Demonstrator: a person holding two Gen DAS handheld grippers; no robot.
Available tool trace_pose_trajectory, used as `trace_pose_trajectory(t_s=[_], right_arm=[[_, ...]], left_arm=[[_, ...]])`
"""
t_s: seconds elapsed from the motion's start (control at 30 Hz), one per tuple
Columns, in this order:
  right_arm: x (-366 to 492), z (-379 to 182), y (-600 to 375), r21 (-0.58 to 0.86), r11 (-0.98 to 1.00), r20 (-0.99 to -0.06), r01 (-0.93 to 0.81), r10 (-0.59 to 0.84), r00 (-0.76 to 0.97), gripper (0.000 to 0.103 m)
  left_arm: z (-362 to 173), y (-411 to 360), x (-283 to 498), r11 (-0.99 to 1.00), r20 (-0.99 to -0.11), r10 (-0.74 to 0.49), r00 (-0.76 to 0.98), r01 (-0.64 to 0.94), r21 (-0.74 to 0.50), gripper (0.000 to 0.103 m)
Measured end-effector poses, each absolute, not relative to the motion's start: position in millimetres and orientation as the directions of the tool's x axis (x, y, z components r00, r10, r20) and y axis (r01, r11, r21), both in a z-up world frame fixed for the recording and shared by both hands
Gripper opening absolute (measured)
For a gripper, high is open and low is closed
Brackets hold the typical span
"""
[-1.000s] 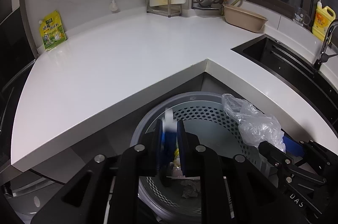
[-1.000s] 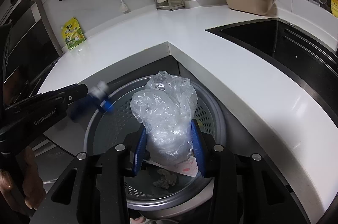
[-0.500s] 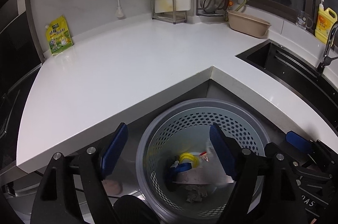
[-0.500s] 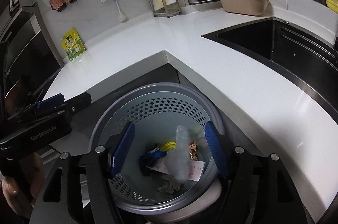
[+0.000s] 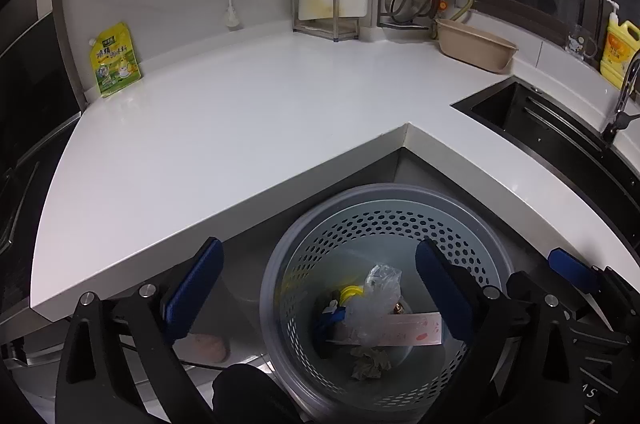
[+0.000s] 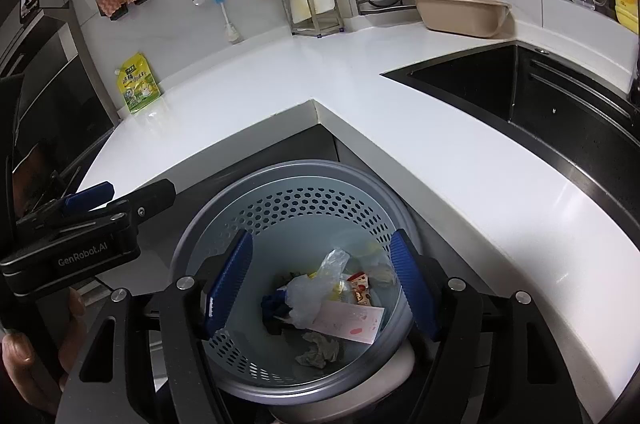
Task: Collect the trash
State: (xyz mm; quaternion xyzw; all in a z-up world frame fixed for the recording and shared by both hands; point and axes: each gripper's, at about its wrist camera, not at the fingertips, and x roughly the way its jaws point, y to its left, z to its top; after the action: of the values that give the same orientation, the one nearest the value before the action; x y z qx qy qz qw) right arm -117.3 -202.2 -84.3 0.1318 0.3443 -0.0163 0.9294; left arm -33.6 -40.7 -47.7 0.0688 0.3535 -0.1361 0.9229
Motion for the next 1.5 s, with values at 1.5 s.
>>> trace_pose_trajectory(t_s=[1.5], right_arm=[[-112.4, -79.0, -200.8, 0.19, 0.972, -0.656, 0.135, 0.023, 0.755, 0.073]], left_arm=[[-45.3, -35.8, -29.5, 0.966, -0.68, -0.138, 0.72, 0.25, 0.068, 0.097]])
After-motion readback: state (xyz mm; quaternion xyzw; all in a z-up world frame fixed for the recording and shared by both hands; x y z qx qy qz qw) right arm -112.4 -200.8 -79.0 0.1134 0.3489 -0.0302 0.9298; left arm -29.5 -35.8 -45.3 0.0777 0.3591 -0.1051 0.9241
